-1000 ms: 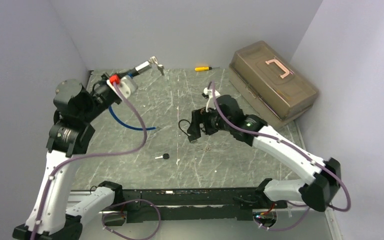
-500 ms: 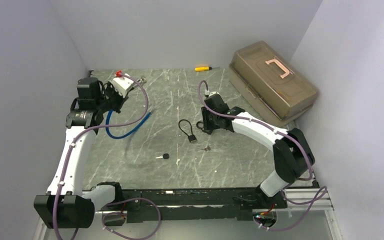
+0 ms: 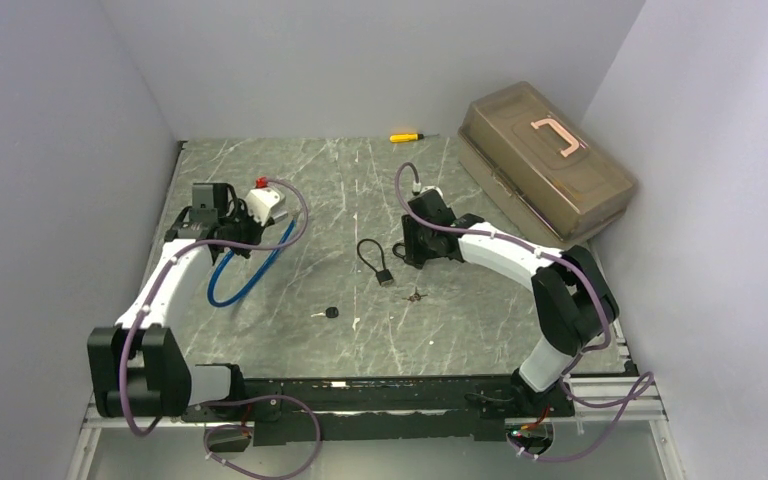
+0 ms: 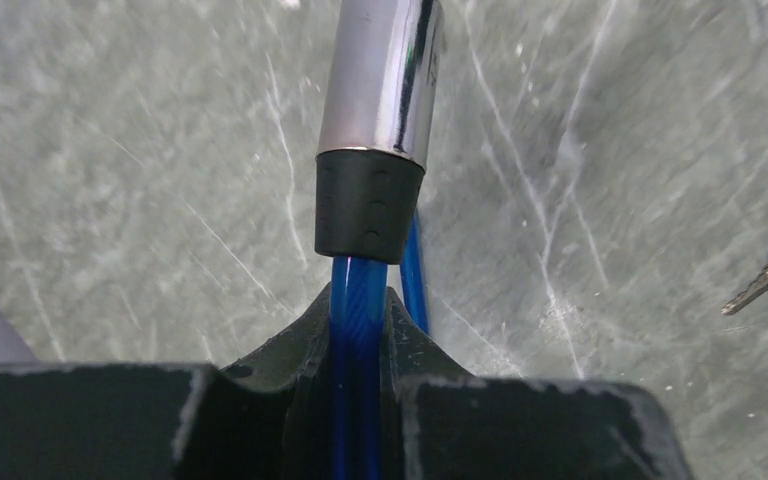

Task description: Unlock with the key

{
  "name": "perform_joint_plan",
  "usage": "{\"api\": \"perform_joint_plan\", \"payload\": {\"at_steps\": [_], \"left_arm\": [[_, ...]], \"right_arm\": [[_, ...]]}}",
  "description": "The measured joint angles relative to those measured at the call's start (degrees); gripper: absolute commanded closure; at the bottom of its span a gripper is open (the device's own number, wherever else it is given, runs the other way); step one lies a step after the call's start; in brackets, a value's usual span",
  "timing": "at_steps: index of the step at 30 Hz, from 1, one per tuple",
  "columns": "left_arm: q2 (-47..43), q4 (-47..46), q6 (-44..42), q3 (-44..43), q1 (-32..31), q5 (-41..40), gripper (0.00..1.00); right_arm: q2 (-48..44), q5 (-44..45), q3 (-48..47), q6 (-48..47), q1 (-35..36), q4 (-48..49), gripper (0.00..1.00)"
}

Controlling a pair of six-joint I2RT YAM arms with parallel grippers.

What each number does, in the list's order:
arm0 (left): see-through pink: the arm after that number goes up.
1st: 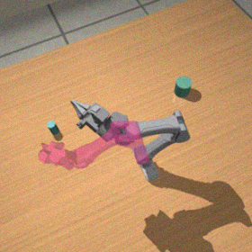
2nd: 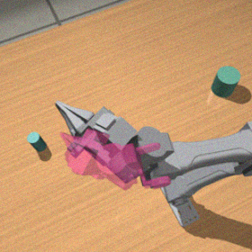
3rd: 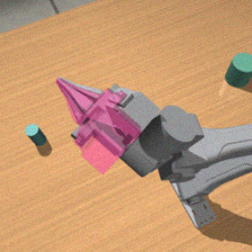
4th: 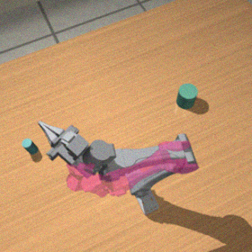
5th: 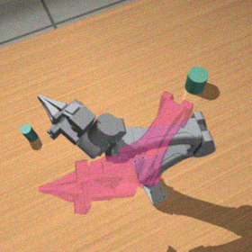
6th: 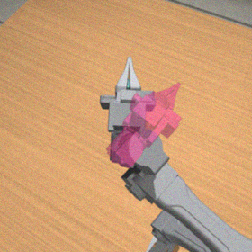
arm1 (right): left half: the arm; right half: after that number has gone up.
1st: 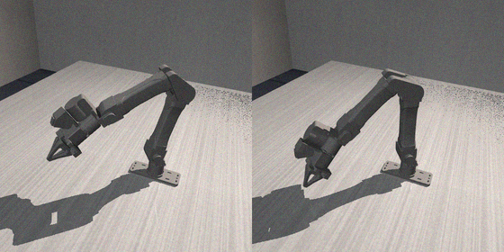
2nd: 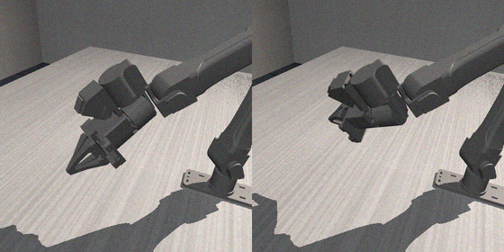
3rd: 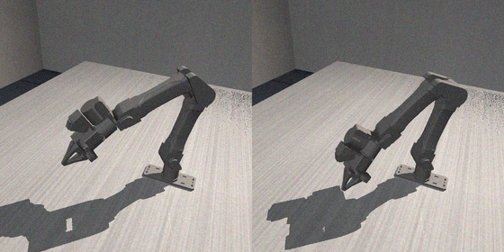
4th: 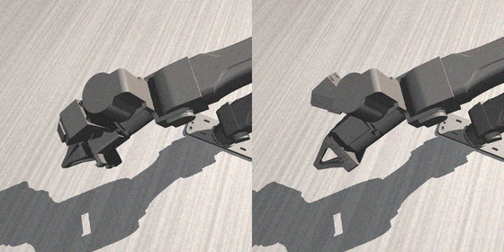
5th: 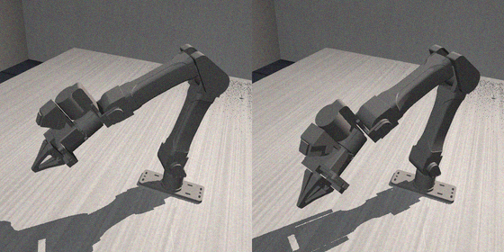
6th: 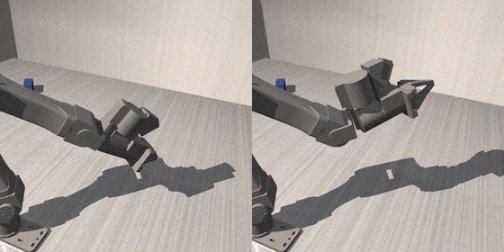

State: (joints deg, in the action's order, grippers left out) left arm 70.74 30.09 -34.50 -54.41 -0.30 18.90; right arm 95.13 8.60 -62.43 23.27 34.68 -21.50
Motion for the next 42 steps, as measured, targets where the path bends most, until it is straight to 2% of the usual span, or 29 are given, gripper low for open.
{"api": "perform_joint_plan", "payload": {"at_steps": [3, 10, 16, 18, 26, 28, 29, 31, 32, 34, 42], "left_arm": [[3.58, -0.79, -0.50, 1.68, 0.07, -2.01, 0.98], [4.92, -2.43, -0.44, 4.85, -2.49, -3.65, 0.96], [6.88, -4.48, -0.24, 7.34, -8.50, -4.85, 0.92], [8.98, -4.79, 0.24, 7.50, -9.84, -5.31, 0.89], [18.21, -5.42, 3.80, 5.77, -10.32, -7.41, 0.63], [19.04, -5.57, 4.72, 5.14, -10.32, -7.67, 0.47], [19.08, -5.62, 5.03, 5.01, -10.32, -7.72, 0.44], [19.02, -5.62, 5.92, 4.74, -10.34, -7.74, 0.31], [18.99, -5.55, 6.32, 4.61, -10.36, -7.69, 0.29], [18.75, -5.27, 6.69, 4.52, -10.34, -7.61, 0.15], [13.70, -2.10, 7.43, 4.00, -9.07, -5.51, 0.12]], "right_arm": [[-0.76, -0.15, 1.90, 0.79, 0.00, 1.14, 0.36], [-10.60, -0.74, 11.52, 3.19, 1.27, 1.33, 0.33], [-18.32, 0.09, 14.62, 4.72, 9.22, 1.29, 0.32], [-20.22, 0.11, 15.19, 5.11, 9.94, 1.20, 0.31], [-26.12, 0.37, 16.26, 6.51, 9.60, 0.55, 0.28], [-26.49, 0.35, 16.63, 6.82, 9.62, 0.50, 0.27], [-26.58, 0.33, 16.90, 6.95, 9.62, 0.50, 0.27], [-26.62, 0.33, 17.25, 7.04, 9.62, 0.31, 0.25], [-26.62, 0.28, 17.31, 7.06, 9.62, 0.04, 0.25], [-26.69, 0.20, 17.31, 7.06, 9.60, -0.24, 0.24], [-26.69, 0.09, 17.20, 6.84, 9.60, -0.79, 0.23]]}}
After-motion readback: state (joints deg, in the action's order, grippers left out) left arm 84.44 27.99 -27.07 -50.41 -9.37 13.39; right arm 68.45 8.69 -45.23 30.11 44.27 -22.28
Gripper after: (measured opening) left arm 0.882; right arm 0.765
